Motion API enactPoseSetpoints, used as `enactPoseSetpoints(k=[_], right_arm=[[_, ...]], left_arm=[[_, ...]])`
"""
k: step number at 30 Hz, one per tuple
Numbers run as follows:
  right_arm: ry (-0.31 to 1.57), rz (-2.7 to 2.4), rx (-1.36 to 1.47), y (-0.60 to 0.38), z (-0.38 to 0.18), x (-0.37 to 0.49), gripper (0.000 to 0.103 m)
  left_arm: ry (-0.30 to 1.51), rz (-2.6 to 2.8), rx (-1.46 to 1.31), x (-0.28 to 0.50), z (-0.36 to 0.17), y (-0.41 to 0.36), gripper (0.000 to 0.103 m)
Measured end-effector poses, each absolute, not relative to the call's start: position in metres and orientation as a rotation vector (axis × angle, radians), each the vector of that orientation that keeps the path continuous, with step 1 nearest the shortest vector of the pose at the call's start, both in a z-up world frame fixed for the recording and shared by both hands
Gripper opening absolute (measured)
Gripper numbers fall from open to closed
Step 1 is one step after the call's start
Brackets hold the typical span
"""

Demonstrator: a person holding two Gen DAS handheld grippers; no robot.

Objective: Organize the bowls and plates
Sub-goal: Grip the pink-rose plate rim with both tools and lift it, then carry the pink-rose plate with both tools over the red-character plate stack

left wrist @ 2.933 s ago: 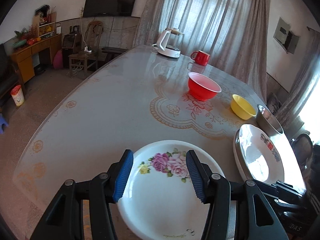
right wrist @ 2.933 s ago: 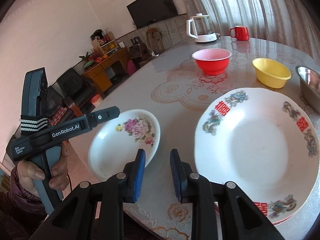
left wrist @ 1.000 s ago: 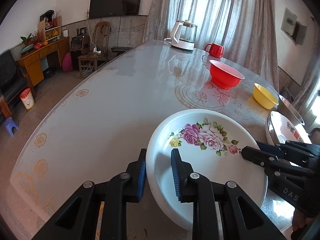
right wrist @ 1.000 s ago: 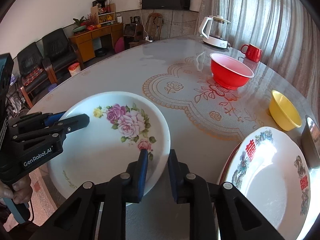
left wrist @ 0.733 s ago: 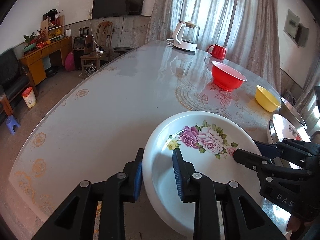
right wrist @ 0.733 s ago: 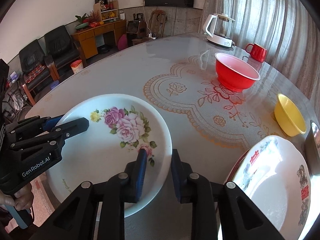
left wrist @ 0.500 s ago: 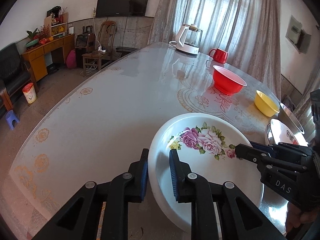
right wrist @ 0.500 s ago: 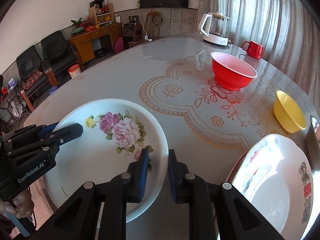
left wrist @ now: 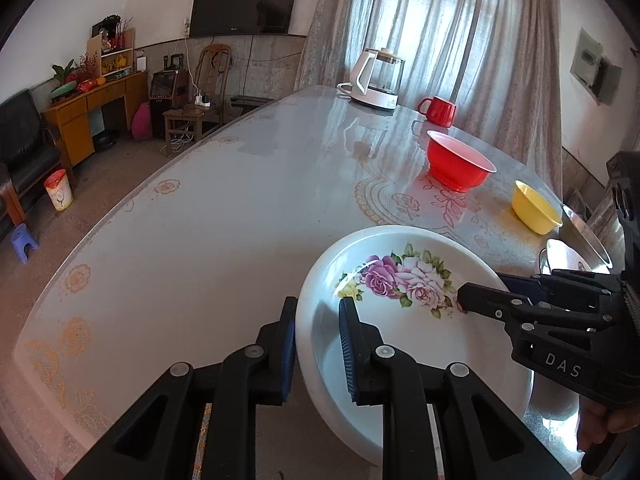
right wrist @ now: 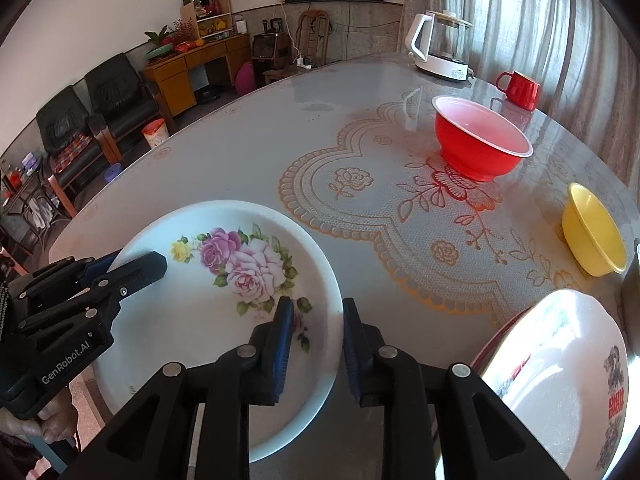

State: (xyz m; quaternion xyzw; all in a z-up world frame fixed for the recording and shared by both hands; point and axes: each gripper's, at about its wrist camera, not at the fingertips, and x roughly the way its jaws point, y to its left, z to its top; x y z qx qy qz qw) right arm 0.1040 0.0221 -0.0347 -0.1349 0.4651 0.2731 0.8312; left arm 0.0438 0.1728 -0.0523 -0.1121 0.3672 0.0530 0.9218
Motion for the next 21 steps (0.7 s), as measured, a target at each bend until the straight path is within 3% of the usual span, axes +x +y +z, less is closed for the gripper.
enactPoseSetpoints(k=[6,21], right_arm=[[0.978,0.563,-0.223,0.014,-0.031,0.105,0.014],[0.938,0.524,-0.059,-0.013,-0.01,0.105,0.013]], left_arm=[[0.734,0.068,-0.326,0.038,-0.045,0.185,0.019],[0.697,0.038,-0.287,0.047,-0.022,0.167,0.019]])
